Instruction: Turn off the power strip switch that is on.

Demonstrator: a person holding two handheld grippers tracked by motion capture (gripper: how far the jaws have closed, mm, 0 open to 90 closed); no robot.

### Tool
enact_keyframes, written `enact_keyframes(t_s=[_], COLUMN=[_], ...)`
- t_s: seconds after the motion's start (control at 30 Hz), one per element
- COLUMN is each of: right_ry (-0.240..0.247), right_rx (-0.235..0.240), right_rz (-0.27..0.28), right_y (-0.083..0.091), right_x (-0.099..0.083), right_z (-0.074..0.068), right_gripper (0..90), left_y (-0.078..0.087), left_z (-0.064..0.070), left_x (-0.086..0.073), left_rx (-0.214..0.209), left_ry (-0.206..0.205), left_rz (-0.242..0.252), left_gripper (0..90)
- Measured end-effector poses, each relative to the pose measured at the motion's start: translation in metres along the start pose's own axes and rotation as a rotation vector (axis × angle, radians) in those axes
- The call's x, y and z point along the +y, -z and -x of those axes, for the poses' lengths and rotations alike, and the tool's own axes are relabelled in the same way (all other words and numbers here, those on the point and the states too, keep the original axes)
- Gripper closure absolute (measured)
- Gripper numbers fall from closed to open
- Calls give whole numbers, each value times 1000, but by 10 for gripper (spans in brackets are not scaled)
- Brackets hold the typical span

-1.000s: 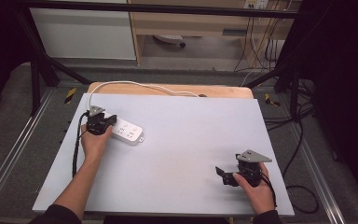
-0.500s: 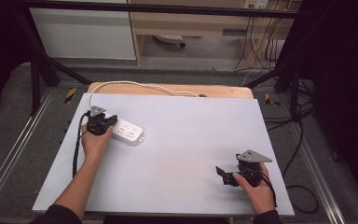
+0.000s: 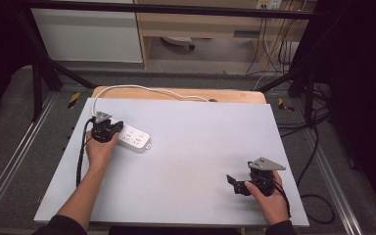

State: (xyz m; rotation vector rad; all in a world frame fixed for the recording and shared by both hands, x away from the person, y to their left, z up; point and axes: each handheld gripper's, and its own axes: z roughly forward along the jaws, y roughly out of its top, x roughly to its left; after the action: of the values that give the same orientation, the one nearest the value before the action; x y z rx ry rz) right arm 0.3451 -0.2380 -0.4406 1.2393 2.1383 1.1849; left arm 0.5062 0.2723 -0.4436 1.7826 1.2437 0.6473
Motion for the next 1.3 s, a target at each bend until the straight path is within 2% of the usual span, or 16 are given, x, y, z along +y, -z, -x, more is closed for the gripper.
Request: enact_keyframes(t_s=[0.27, 0.37, 0.53, 0.67, 0.9, 1.03, 1.3], right_ry=[-5, 4, 5, 7, 4, 0, -2], right_rx=[-4, -8, -7, -7, -8, -9, -9], right_rz=[1, 4, 2, 2, 3, 3, 2], right_y=[0, 0, 1, 1, 1, 1, 2], right_x=[0, 0, 0, 0, 0, 0, 1], right_z=[-1, 0, 0, 1, 1, 0, 1], right_gripper=[29, 29, 29, 29, 30, 29, 30], left_y=[0, 1, 0, 0, 0, 0, 0], left_z=[-1, 1, 1, 2, 2, 3, 6], left_x=[0, 1, 1, 1, 1, 2, 3], left_rx=[-7, -1, -1, 7, 9, 18, 36], left_ry=[15, -8, 4, -16, -5, 7, -1], left_rz=[-3, -7, -10, -13, -11, -17, -25], left_gripper=[900, 900, 900, 900, 900, 900, 900])
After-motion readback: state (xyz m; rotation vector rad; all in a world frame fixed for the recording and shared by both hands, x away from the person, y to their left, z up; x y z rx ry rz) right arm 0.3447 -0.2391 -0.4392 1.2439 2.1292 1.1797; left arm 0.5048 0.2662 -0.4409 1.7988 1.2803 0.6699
